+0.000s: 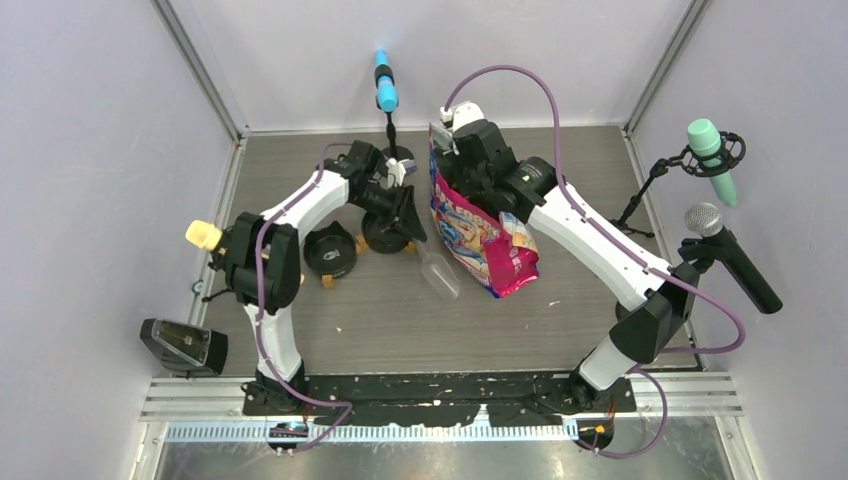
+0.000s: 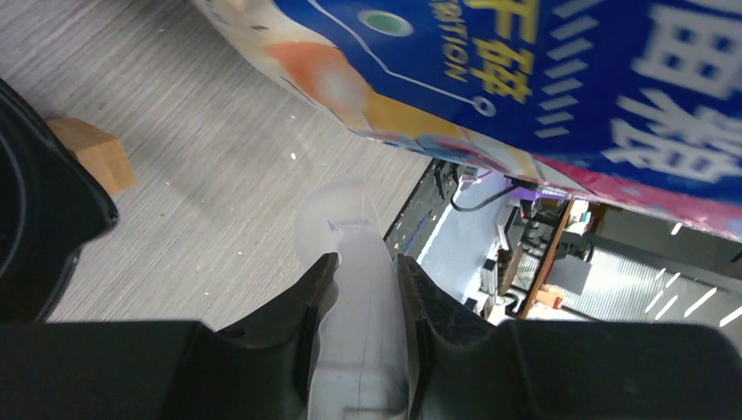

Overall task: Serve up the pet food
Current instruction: Collect the pet food from the pet food bag.

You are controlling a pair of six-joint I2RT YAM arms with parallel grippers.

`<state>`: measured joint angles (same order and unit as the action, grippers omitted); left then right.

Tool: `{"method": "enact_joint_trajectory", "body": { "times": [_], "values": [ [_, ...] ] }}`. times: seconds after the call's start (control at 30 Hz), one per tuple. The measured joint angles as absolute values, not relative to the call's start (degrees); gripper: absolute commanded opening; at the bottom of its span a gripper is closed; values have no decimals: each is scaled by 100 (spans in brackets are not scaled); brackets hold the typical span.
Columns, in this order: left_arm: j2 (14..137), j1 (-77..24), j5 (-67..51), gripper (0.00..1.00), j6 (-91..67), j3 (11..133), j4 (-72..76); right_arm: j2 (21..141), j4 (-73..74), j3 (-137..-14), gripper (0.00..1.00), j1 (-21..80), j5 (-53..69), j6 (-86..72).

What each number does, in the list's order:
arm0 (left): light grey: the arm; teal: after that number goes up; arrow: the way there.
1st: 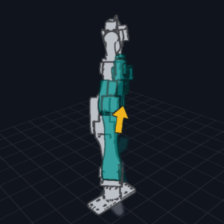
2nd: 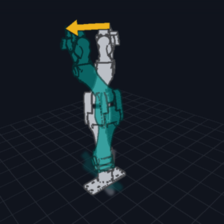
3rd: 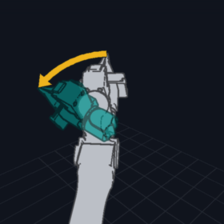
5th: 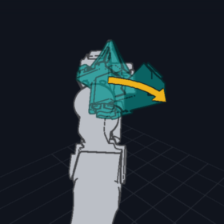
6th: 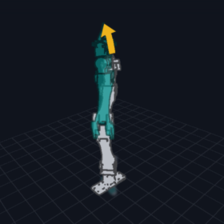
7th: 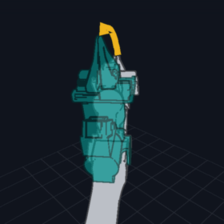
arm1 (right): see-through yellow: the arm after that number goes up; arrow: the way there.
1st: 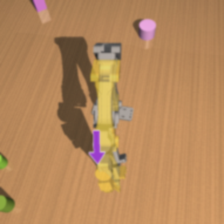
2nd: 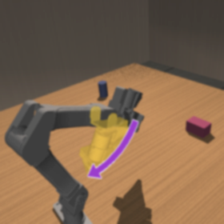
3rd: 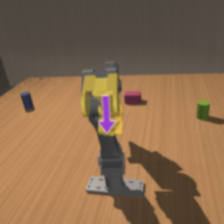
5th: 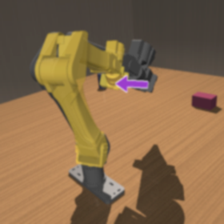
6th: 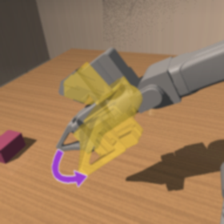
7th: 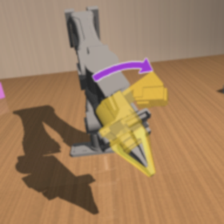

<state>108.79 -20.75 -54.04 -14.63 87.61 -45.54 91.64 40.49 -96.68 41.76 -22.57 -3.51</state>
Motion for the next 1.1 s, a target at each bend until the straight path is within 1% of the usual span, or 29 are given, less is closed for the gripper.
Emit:
{"method": "enact_joint_trajectory", "body": {
  "times": [0.27,0.4,0.83,1.1],
  "values": [
    [11000,-2034,-5349,0,-1962,8635,-3955,9063,4045,-9553,5,4165,-2344,-451],
    [10956,-1955,-5286,0,-2049,8530,-3872,8956,4003,-9411,5,3977,-2447,-489],
    [10665,-1868,-5094,0,-2001,8493,-3988,8718,3623,-9299,5,2554,-2462,-167],
    [10591,-1868,-5039,0,-1907,8497,-4119,8654,3686,-9233,5,1761,-2069,211]
  ]
}}
